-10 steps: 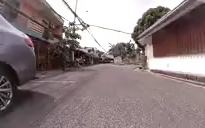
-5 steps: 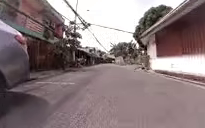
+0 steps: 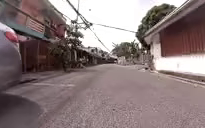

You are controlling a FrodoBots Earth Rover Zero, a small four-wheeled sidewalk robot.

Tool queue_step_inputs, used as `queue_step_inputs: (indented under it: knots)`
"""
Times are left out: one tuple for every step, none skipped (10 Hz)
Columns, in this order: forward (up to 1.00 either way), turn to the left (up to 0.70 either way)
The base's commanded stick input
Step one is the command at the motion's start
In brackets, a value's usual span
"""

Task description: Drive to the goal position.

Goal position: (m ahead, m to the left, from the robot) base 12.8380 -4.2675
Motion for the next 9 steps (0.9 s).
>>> queue_step_inputs:
  knots:
    - [0.50,0.07]
    - [0.50,0.07]
    - [0.50,0.07]
    - [0.50,0.07]
    - [0.50,0.07]
    - [0.50,0.07]
    - [0.50,0.07]
    - [0.50,0.07]
    - [0.50,0.07]
